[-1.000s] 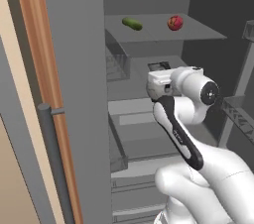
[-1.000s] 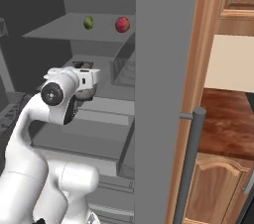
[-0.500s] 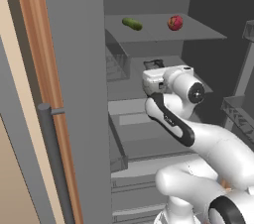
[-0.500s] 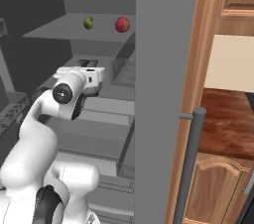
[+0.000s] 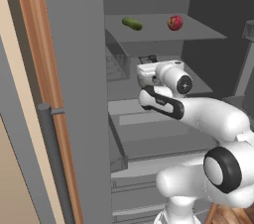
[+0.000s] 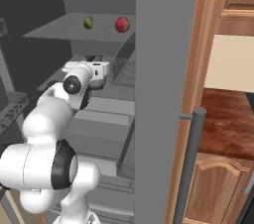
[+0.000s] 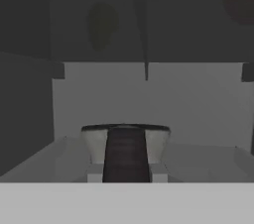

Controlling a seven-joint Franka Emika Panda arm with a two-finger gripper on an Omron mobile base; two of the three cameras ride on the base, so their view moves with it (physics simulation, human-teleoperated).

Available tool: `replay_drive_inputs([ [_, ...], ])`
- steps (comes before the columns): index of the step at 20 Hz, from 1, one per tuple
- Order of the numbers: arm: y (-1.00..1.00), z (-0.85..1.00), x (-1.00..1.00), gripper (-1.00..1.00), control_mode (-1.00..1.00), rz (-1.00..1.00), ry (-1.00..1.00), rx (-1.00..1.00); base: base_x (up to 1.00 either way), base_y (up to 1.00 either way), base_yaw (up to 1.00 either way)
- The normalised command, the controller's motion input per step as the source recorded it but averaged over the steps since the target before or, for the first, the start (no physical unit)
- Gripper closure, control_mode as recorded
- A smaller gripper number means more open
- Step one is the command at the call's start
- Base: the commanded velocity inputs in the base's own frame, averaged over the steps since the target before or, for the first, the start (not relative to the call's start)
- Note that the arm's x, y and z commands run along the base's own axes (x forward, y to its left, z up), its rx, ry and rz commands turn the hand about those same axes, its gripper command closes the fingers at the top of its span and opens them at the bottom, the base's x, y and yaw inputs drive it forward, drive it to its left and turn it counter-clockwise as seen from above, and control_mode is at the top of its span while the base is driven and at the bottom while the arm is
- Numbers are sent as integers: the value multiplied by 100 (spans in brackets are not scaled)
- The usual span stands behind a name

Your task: Move the cucumber and peach from the second highest shelf to the top shelf to make space. Then, place the pitcher from the counter on the cleared second highest shelf.

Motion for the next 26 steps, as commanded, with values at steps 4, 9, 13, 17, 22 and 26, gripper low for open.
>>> replay_drive_inputs([
  [4, 0, 0, 61, 100, -100, 0, 0, 0, 0, 0, 0],
  [9, 0, -1, 54, 100, -100, 0, 0, 0, 0, 0, 0],
  [13, 0, -17, 42, 100, -100, 0, 0, -1, 0, 0, 0],
  [17, 0, -54, 3, 100, -100, 0, 0, -8, 0, 0, 0],
  [22, 0, -64, -13, 100, -100, 0, -1, -12, 0, 0, 0],
  [26, 0, -61, -29, 100, -100, 0, 0, -14, 0, 0, 0],
])
